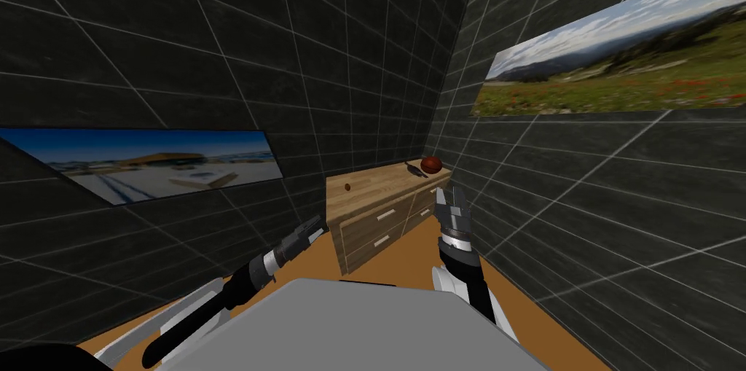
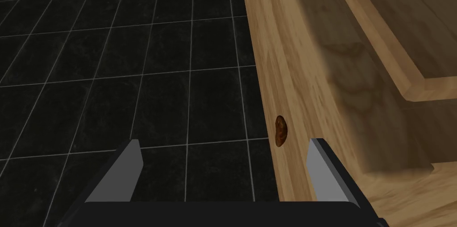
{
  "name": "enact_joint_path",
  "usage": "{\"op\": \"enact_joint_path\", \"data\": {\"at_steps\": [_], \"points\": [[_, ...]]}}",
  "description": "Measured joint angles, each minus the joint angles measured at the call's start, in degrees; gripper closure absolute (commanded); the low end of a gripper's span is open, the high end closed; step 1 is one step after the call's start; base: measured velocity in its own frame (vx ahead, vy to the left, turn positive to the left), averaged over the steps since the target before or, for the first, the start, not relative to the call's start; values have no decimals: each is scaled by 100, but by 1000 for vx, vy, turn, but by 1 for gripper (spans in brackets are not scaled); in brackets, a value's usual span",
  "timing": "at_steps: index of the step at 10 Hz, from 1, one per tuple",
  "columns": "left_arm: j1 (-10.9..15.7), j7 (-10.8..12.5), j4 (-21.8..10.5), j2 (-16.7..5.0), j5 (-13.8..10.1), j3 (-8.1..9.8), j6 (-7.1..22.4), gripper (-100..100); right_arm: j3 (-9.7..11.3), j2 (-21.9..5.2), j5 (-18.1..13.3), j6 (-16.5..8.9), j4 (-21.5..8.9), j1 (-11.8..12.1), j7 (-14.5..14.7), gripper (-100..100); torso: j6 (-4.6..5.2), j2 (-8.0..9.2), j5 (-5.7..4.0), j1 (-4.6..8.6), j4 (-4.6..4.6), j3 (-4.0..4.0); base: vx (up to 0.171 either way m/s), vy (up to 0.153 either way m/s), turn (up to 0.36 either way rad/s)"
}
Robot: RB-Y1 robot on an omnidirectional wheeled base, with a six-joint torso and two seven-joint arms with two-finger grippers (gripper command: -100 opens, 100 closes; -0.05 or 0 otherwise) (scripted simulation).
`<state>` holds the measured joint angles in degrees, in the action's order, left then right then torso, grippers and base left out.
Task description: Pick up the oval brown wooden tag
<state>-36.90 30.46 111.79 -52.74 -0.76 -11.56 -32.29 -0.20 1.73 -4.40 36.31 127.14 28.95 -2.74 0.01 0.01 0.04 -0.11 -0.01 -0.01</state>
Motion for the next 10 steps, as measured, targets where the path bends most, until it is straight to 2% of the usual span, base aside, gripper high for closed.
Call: {"op": "enact_joint_path", "data": {"at_steps": [1,2,4,5,8,9,10], "points": [[-50,123,-53,-182,-35,-10,-5,-100,-1,0,0,0,0,1,0,0,-6,0,0,-2,-1,-1,-14,12,7],[-50,181,-89,-327,-48,-14,-18,-100,-1,0,0,0,0,2,0,0,-7,-4,0,2,0,2,-21,12,-301],[-137,439,-294,-688,-101,-121,-42,-100,-1,0,0,0,0,1,0,0,-6,-3,0,-1,0,1,-18,19,-71],[-165,472,-304,-795,-106,-130,-55,-100,-1,0,0,0,0,2,0,0,-8,-6,0,2,0,2,-17,9,-322],[-285,896,-704,-1334,-197,-326,-112,-100,0,0,0,0,0,0,0,0,-1,-5,0,-1,1,3,-19,17,-213],[-318,1032,-746,-1523,-220,-366,-105,-100,-1,0,0,0,0,2,0,0,-7,-6,0,-1,0,3,-8,10,32],[-327,1090,-742,-1655,-223,-385,-74,-100,-1,0,0,0,0,2,0,0,-9,-9,-1,3,1,4,-8,-2,-319]]}}
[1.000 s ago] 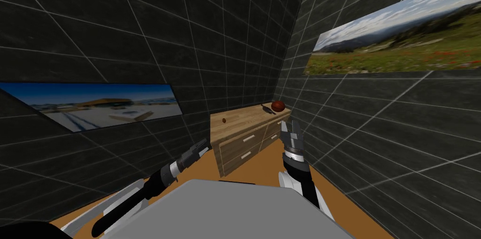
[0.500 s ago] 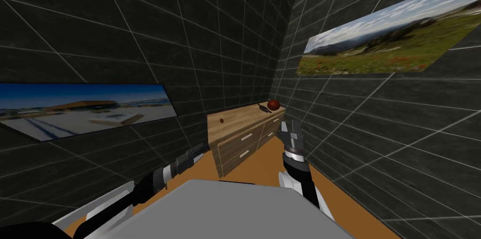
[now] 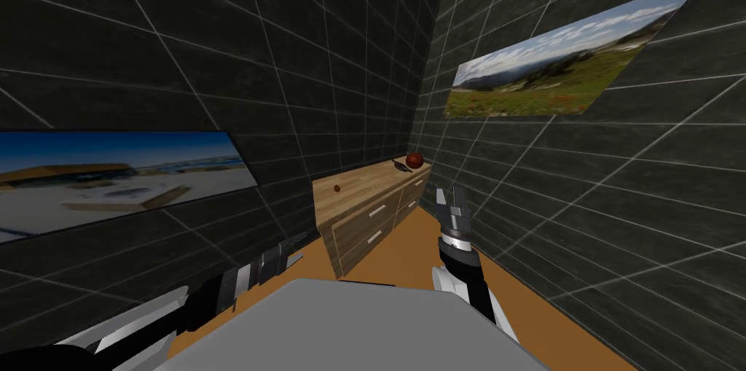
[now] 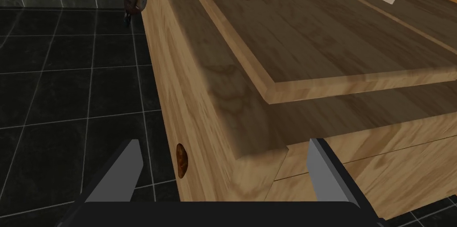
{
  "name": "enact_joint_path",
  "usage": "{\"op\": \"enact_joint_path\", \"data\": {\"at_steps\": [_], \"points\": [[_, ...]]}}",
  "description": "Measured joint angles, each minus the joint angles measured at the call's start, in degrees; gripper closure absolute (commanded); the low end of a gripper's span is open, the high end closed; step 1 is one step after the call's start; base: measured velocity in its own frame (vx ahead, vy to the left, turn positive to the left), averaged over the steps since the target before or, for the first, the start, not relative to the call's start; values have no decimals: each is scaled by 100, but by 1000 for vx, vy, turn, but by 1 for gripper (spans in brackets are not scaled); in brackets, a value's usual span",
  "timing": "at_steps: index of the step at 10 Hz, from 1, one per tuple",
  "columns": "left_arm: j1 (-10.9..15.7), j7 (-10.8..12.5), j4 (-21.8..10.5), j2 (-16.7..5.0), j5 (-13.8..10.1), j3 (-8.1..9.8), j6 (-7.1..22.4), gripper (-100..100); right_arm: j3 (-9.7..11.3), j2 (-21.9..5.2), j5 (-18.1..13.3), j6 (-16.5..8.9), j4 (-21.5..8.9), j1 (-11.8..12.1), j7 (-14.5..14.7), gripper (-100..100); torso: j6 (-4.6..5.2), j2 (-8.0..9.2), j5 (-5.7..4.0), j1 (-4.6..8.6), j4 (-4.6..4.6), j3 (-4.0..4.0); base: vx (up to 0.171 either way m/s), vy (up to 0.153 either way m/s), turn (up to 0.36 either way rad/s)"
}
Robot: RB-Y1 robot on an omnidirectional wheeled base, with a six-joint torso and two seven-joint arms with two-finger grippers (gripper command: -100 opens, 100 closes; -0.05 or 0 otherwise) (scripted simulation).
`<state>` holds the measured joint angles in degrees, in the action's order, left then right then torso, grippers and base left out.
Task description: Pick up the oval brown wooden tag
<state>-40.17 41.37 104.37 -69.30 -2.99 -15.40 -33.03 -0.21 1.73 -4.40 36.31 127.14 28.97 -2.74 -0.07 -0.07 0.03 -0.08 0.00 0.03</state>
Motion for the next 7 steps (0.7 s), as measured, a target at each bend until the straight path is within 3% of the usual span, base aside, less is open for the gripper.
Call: {"op": "enact_joint_path", "data": {"at_steps": [3,4,6,7], "points": [[-117,415,-430,-496,-61,-239,-71,-100,1,0,0,0,0,-1,0,0,7,-3,0,1,1,2,-7,6,-228],[-159,544,-465,-656,-82,-277,-51,-100,0,0,0,0,0,0,0,0,1,-4,-1,1,1,2,0,5,39],[-366,739,-470,-1062,-185,-234,-16,-100,1,0,0,0,0,-1,0,0,6,-7,-2,6,2,4,5,-5,-244],[-343,866,-580,-1233,-181,-317,-18,-100,0,0,0,0,0,0,0,0,4,-9,-1,4,2,5,14,-3,-380]]}}
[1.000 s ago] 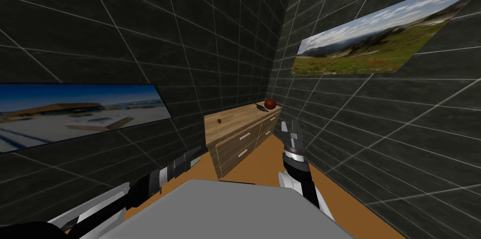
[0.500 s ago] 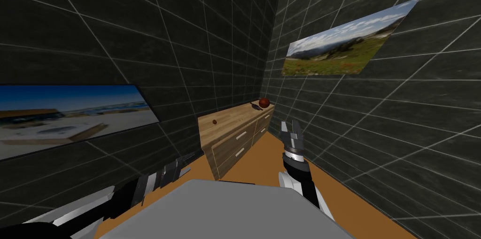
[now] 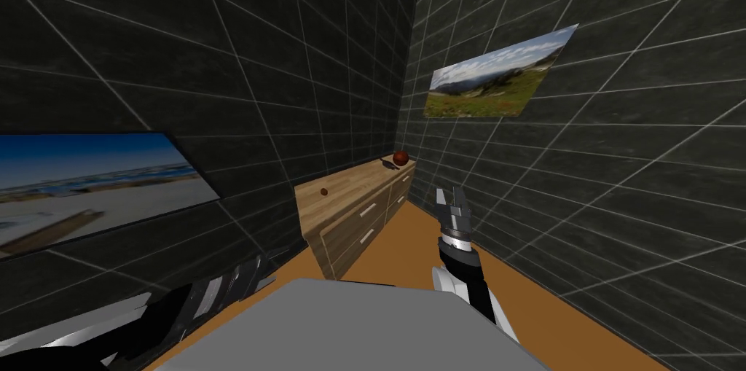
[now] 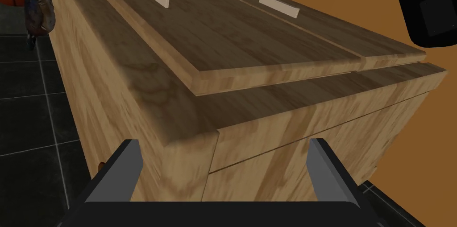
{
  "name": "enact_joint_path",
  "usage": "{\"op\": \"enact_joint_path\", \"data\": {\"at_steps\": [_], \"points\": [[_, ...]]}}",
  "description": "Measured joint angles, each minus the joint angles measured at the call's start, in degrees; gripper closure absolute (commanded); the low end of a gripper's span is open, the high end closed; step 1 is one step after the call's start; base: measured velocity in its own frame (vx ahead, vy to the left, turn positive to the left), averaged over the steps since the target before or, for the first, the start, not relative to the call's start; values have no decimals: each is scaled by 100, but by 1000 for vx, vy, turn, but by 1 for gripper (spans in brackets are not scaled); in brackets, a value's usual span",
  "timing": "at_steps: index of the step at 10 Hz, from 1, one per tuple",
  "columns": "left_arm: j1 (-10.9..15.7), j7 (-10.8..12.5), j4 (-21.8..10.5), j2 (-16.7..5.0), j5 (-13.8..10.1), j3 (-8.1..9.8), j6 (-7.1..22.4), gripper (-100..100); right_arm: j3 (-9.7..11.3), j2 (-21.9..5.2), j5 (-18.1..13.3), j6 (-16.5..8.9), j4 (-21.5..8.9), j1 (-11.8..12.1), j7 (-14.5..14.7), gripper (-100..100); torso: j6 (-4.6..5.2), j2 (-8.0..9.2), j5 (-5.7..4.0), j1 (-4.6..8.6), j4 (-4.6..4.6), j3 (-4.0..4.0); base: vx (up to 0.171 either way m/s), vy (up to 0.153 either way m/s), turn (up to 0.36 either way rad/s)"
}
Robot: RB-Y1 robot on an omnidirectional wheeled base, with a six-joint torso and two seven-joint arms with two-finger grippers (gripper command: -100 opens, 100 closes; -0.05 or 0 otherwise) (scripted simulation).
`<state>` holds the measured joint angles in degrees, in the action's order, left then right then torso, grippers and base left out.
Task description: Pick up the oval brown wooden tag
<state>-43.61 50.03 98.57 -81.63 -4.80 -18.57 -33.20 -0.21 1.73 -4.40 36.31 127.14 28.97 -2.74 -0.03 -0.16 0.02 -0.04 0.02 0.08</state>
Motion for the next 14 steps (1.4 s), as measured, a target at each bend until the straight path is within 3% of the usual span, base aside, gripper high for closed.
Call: {"op": "enact_joint_path", "data": {"at_steps": [2,3,4,6,7,9,10,14], "points": [[33,322,-276,-343,-4,-216,-8,-100,-1,0,0,0,0,1,0,0,-5,-4,1,-2,1,2,10,3,-51],[16,397,-308,-446,-10,-228,-15,-100,-1,0,0,0,0,1,0,0,-7,0,0,0,0,0,18,-12,-280],[-163,511,-371,-654,-97,-207,-32,-100,0,0,0,0,0,0,0,0,2,-4,-2,4,1,2,20,-3,-230],[-161,810,-591,-990,-108,-381,-37,-100,0,0,0,0,0,0,0,0,1,-10,-1,3,2,6,30,-4,-230],[-239,947,-599,-1209,-163,-381,0,-100,-1,0,0,0,0,1,0,0,-4,-11,-1,3,2,6,47,-10,-377],[-206,1297,-922,-1525,-115,-593,-66,-100,-1,0,0,0,0,2,0,0,-6,-16,-1,2,3,9,43,-4,-222],[-382,1436,-919,-1755,-238,-587,-34,-100,0,0,0,0,0,0,0,0,1,-17,-1,6,4,10,44,4,-154],[-534,2021,-1290,-2373,-280,-839,-55,-100,-1,0,0,0,0,1,0,0,-1,-28,-1,6,6,16,66,-2,-226]]}}
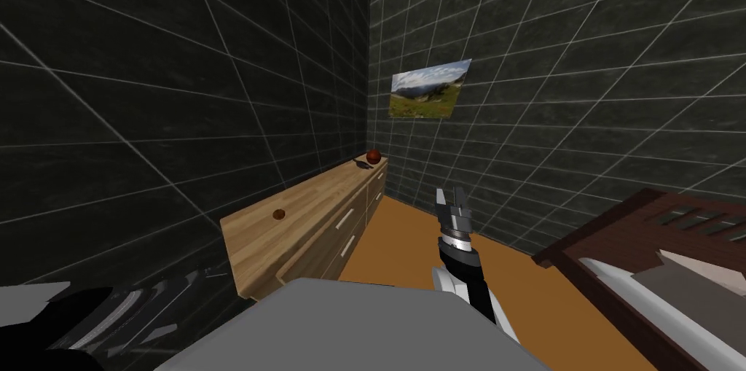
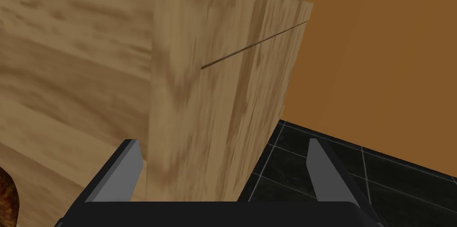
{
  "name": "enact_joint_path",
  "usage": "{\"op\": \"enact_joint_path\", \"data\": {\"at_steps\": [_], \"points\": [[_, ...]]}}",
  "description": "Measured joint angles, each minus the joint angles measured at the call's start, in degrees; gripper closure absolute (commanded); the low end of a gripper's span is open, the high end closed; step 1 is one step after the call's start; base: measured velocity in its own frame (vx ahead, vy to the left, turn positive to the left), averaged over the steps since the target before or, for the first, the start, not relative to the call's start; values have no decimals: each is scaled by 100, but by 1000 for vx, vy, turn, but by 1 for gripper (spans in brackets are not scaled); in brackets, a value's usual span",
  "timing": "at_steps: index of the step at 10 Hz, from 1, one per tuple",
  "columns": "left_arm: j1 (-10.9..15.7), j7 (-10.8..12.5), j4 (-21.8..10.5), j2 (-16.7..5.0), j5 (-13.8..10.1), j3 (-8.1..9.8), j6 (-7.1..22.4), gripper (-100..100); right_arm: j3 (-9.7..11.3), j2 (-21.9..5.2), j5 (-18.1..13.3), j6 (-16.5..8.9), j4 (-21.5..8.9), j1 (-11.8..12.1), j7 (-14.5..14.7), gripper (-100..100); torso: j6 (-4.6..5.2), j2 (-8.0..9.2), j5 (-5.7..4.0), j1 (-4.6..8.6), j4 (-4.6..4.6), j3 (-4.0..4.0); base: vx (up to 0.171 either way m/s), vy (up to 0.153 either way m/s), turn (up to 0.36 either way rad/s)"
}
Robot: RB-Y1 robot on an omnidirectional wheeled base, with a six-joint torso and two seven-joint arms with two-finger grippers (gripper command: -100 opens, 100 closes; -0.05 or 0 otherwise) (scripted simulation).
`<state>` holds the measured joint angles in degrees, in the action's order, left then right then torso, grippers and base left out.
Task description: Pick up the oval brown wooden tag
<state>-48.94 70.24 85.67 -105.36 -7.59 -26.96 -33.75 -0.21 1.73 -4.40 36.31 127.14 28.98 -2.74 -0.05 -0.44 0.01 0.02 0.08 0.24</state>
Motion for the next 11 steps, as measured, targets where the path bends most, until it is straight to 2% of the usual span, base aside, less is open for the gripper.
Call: {"op": "enact_joint_path", "data": {"at_steps": [3,5,7,8,9,10,11], "points": [[-75,456,-171,-392,47,-133,18,-100,-1,0,0,0,0,1,0,0,-8,3,0,1,-1,-2,76,0,-245],[-189,692,-298,-633,-8,-232,5,-100,-1,0,0,0,0,1,0,0,-7,-2,1,0,1,2,83,1,-194],[-327,1128,-468,-990,3,-335,-65,-100,0,0,0,0,0,1,0,0,0,-22,-1,6,5,13,165,4,-372],[-398,1302,-444,-1186,-100,-459,-32,-100,0,0,0,0,0,2,0,0,1,-44,0,3,10,25,196,31,-366],[-460,1426,-454,-1302,-181,-600,-11,-100,-1,-1,0,0,1,2,0,0,-2,-49,2,-3,12,29,111,40,-107],[-510,1511,-489,-1312,-159,-621,-9,-100,-1,-1,0,0,1,2,0,0,-10,-25,3,-4,6,15,87,26,-174],[-637,1699,-565,-1313,-40,-552,-38,-100,-1,0,0,0,0,1,0,0,-6,-12,2,0,3,8,116,18,-263]]}}
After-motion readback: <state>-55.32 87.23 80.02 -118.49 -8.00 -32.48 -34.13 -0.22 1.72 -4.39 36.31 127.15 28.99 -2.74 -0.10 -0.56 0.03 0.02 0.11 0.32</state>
